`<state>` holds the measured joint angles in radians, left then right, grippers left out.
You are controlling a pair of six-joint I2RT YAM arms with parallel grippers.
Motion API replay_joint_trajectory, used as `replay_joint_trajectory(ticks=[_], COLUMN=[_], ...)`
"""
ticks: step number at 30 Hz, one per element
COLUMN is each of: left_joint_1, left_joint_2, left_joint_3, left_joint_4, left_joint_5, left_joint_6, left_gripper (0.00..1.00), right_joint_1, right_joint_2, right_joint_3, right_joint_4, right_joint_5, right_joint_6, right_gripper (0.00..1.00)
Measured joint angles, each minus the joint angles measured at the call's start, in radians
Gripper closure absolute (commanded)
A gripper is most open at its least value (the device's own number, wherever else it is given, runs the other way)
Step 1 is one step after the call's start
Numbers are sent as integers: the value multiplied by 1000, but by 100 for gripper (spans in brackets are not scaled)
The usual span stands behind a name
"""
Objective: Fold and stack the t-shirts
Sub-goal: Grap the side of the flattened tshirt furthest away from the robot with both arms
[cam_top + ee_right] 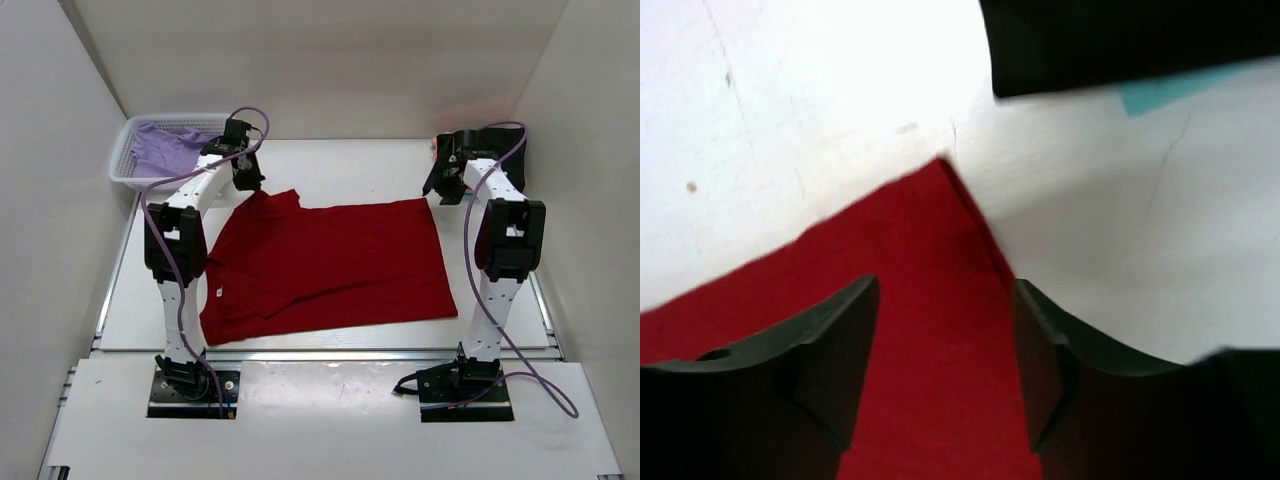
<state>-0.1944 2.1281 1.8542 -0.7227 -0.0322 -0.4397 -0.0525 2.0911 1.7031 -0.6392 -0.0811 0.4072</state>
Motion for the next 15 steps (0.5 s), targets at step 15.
replay_joint_trajectory(ticks=[15], left_joint_1=[-4], left_joint_2=[-24], left_joint_3=[-40], left_joint_4=[11], left_joint_5=[36], left_joint_6=[-22], left_gripper=[100], right_joint_1=[35], right_joint_2=[278], right_joint_3=[309], right_joint_4=[-103], right_joint_5=[41], right_joint_6=[-37], right_gripper=[53])
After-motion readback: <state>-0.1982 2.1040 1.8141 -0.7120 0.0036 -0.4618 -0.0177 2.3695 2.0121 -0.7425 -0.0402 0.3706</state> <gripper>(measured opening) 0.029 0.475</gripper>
